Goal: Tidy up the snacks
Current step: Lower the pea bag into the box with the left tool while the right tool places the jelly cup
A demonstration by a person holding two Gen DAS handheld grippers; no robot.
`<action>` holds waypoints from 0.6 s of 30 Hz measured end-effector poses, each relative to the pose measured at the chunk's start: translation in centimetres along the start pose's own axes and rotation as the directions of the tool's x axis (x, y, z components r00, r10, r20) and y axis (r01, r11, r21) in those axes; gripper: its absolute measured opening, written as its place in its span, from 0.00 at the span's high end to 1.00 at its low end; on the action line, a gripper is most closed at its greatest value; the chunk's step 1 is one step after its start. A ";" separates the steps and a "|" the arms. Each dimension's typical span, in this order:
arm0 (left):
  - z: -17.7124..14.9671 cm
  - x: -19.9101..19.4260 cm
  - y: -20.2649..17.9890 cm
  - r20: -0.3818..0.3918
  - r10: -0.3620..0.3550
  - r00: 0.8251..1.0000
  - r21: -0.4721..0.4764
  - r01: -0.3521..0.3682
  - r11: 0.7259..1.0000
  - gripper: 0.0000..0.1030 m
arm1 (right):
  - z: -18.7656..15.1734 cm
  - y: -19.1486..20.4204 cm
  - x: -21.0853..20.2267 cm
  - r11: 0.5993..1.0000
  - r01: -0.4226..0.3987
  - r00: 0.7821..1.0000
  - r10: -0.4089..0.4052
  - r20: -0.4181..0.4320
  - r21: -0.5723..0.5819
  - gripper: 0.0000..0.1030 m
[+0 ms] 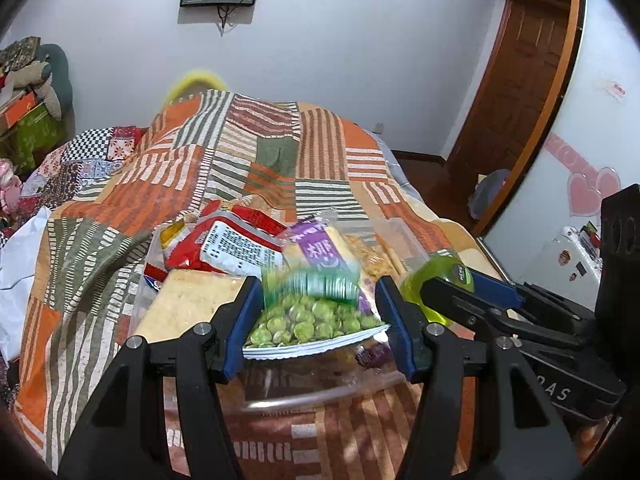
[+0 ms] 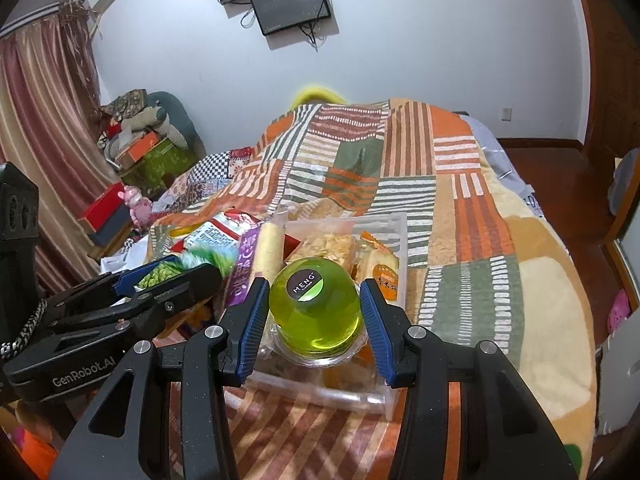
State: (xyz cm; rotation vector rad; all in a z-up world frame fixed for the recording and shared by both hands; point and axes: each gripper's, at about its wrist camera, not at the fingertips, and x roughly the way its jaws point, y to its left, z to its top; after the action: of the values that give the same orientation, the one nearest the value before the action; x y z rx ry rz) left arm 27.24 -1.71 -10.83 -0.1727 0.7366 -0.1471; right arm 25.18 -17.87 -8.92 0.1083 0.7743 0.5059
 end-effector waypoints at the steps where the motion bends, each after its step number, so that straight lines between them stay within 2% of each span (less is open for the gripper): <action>1: 0.0 0.1 0.2 0.004 0.001 1.000 -0.004 -0.001 1.000 0.44 | 0.0 0.0 0.1 1.000 -0.003 1.000 0.003 -0.005 0.002 0.58; 8: -0.2 -0.1 0.5 -0.007 -0.016 1.000 -0.016 0.016 1.000 0.43 | 0.1 0.3 -0.5 1.000 -0.007 1.000 0.007 0.007 0.000 0.58; 18: -0.5 -5.7 0.3 0.067 -0.027 0.997 0.007 0.027 1.000 0.43 | 0.0 1.2 -5.0 1.000 0.004 0.998 -0.003 0.066 -0.017 0.58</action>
State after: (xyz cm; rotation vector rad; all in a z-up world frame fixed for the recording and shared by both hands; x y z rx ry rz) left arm 22.77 -0.36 -7.56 -0.1810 0.6666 -0.1685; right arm 21.72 -19.14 -5.39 0.1067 0.7049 0.5030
